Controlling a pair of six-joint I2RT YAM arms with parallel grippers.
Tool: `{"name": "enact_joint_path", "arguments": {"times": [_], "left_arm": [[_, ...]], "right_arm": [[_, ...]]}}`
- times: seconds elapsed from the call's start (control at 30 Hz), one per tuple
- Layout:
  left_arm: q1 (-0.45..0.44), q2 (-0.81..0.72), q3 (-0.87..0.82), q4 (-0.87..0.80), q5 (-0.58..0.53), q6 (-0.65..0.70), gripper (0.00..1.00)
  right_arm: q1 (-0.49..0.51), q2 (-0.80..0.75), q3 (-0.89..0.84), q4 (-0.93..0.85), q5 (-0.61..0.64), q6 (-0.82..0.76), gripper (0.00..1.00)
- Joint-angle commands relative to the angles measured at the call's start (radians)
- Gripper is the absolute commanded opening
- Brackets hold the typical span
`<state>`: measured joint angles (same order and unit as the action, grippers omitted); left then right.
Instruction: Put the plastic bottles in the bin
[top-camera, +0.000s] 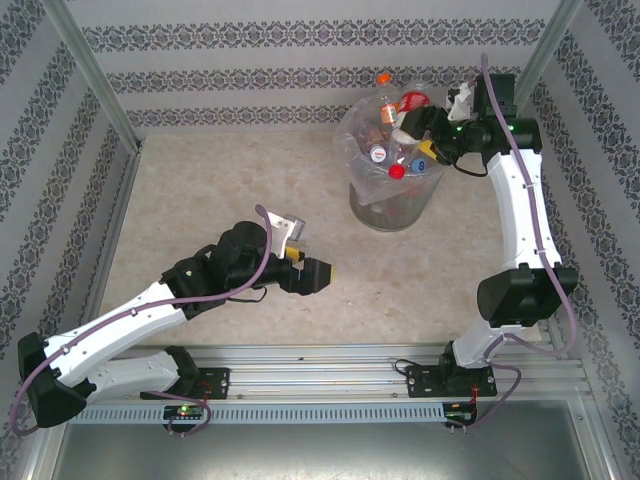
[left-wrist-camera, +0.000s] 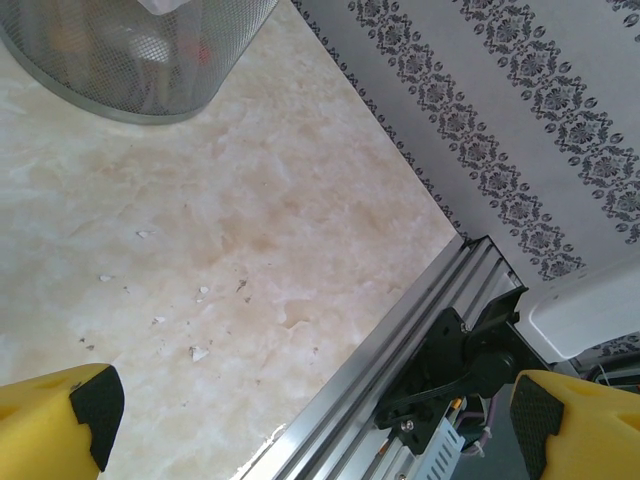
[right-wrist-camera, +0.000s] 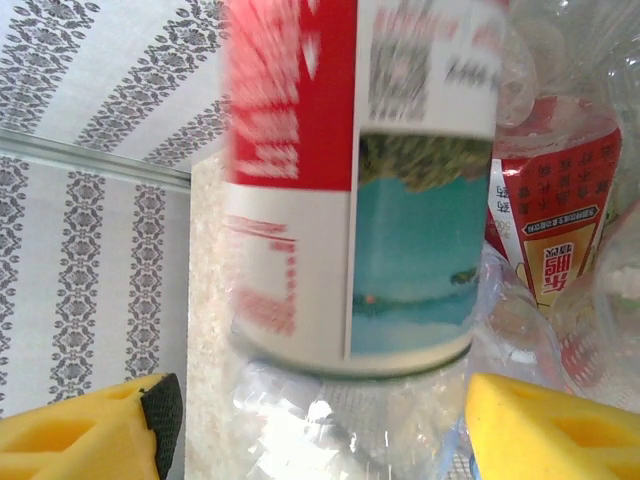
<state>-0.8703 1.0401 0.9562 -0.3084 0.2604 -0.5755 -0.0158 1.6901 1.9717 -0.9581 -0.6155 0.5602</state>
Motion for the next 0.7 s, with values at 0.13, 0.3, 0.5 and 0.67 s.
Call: {"name": "enact_joint_path", "arguments": {"times": [0.13,0.3,0.5,0.67], "left_arm": [[0.007,-0.003,-0.003,-0.007,-0.006,0.003,1.0],[0.008,-0.001,-0.003,-0.003,-0.005,0.002,1.0],[0.01,0.0,0.005,-0.017,-0.018,0.014,1.0],[0.021,0.005,0.059,-0.086,-0.055,0.07,1.0]], "right_arm": [[-0.016,0.033,0.092,-0.106,0.051,-0.061,0.78],[-0.016,0.017,0.092,-0.119,0.084,-0.069,0.75],[-0.016,-0.035,0.046,-0.117,0.122,-0.093,0.68],[-0.014,-0.126,-0.055,-0.038,0.126,-0.123,0.7]]}}
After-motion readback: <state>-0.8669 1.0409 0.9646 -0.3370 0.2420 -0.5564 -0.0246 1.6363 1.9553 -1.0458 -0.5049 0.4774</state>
